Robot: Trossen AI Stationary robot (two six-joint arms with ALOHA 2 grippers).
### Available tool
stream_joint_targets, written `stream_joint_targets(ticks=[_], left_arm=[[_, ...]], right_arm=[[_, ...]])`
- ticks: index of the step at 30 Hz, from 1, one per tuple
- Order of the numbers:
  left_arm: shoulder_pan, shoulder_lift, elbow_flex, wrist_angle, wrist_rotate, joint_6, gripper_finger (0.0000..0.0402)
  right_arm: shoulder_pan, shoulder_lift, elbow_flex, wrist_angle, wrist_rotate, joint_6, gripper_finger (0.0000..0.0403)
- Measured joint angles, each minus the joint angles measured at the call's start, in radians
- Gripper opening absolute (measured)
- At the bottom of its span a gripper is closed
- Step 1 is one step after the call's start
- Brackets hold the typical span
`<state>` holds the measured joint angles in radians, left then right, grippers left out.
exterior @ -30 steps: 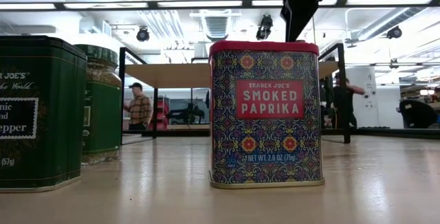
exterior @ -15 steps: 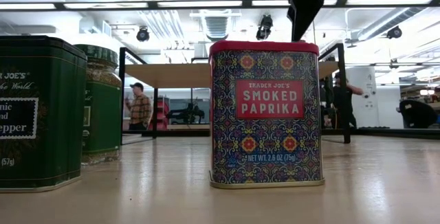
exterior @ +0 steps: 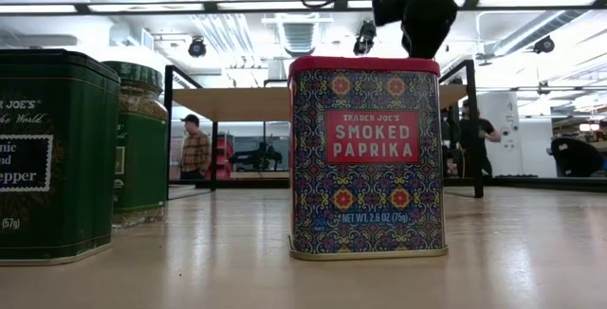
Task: Shelf spices
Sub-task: Remove the transparent seasoning bottle from the shelf
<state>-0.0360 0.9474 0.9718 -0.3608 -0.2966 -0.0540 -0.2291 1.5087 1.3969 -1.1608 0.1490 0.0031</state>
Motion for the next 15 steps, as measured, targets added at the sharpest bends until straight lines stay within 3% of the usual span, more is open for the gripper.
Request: stream_joint_targets(ticks=[8, 15], left_arm=[[0.0, 0.0, 0.0, -0.001, 0.0, 0.0, 0.0226], [0.0, 0.0, 0.0, 0.0, 0.0, 0.0, 0.0226]], right_arm=[[-0.007, -0.002, -0.042, 0.05, -0.011, -0.021, 0.0269], [-0.011, -0.004, -0.069, 0.061, -0.023, -0.021, 0.0233]])
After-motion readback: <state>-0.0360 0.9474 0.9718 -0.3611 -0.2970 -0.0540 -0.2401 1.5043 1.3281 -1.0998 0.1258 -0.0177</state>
